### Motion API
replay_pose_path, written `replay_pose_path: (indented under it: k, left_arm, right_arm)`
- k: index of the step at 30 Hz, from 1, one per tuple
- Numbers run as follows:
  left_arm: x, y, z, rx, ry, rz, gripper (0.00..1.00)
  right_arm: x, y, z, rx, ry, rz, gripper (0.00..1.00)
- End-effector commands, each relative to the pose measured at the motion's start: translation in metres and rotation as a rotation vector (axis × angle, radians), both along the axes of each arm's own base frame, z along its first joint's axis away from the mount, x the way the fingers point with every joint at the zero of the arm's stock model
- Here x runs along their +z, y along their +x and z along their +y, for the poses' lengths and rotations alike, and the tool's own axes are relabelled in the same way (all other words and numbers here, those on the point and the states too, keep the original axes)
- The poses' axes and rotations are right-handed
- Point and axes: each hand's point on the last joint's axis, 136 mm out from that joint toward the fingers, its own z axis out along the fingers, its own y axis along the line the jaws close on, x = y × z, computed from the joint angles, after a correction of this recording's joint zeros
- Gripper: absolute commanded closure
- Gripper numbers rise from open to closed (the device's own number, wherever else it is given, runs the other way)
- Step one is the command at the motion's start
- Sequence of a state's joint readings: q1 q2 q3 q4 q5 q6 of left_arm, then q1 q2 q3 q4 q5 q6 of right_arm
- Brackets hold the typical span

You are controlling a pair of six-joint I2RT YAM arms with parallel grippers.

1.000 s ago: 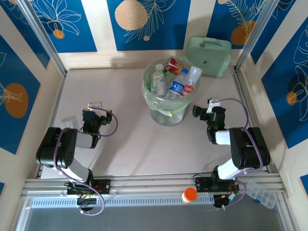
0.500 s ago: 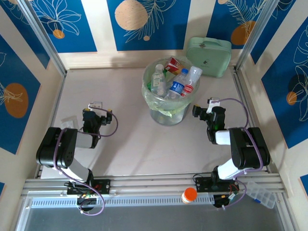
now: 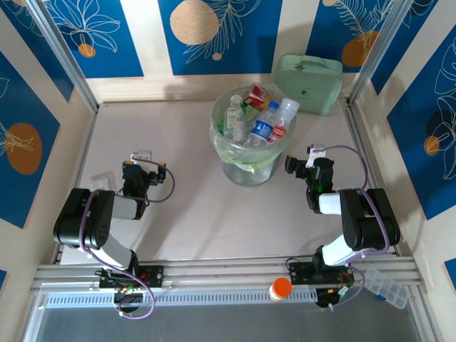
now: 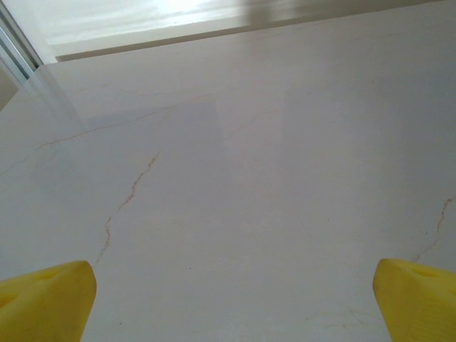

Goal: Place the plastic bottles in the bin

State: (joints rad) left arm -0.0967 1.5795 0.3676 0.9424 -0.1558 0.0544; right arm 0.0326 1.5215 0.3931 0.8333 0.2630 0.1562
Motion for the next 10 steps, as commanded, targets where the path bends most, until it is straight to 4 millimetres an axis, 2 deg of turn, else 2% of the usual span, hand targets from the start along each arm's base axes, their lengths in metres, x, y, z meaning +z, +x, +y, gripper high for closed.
replay_pose_path:
  k: [1, 10]
  left_arm:
    - [0.0088, 0.0008, -0.0069, -0.034, -0.002, -0.033, 0.01]
    - [0.0075, 0.0027, -0.0067, -0.066, -0.041, -0.016, 0.01]
  right_arm:
    - [0.0045, 0.0019, -0.0025, -0.01, -0.025, -0.019, 0.01]
    - [0.0041, 0.0017, -0.0028, -0.01, -0.025, -0.019, 0.01]
